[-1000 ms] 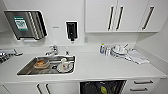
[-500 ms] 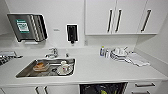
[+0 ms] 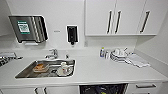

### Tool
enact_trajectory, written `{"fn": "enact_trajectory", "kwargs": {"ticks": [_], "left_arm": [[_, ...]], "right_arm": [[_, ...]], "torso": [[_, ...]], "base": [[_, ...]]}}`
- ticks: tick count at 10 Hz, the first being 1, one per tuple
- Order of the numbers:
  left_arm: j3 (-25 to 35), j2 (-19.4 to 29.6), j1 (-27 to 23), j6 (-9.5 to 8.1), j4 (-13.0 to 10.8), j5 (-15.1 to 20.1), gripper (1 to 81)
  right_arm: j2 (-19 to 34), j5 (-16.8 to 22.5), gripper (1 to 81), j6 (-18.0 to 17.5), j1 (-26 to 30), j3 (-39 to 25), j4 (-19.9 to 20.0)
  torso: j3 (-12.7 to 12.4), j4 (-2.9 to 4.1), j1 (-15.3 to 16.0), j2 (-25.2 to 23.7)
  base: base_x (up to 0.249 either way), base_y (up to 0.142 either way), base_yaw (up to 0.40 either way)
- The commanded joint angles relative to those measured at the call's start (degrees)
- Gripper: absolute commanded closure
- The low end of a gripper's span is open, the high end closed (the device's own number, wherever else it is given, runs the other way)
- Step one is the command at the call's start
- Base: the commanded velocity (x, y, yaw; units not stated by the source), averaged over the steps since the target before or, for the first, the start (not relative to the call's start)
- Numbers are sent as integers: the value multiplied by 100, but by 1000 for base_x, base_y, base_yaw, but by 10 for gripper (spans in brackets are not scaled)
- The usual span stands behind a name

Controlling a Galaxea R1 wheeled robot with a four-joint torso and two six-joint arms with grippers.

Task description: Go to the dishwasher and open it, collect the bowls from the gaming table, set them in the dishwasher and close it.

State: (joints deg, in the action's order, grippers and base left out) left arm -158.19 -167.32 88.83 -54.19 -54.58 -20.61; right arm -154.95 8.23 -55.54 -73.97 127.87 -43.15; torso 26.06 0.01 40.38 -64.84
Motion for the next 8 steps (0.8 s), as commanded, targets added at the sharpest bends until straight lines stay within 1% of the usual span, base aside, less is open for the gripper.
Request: {"fn": "enact_trajectory", "kwargs": {"ticks": [1,2,4,5,6,7,8], "left_arm": [[-37,66,-204,-4,17,145,10],[-37,66,-204,-4,17,145,10],[-37,57,-204,5,17,145,10],[-37,57,-204,5,26,145,10],[-37,49,-204,5,17,145,10],[-37,49,-204,5,17,145,10],[-37,49,-204,5,17,145,10]], "right_arm": [[-46,240,10,-36,554,44,0],[-65,258,10,-2,563,45,-8],[-91,267,10,26,554,88,-18],[-100,267,10,26,554,115,-18],[-117,267,10,26,563,123,-18],[-144,258,10,17,615,132,9],[-222,215,10,-36,746,132,-18]], "torso": [[0,0,0,0],[0,0,0,0],[471,0,0,-2],[609,0,0,-5],[557,0,0,-5],[452,0,2,-5],[548,0,2,-2]], "base": [[0,0,0],[0,0,0],[0,0,0],[0,0,0],[0,0,0],[0,0,0],[0,0,0]]}}
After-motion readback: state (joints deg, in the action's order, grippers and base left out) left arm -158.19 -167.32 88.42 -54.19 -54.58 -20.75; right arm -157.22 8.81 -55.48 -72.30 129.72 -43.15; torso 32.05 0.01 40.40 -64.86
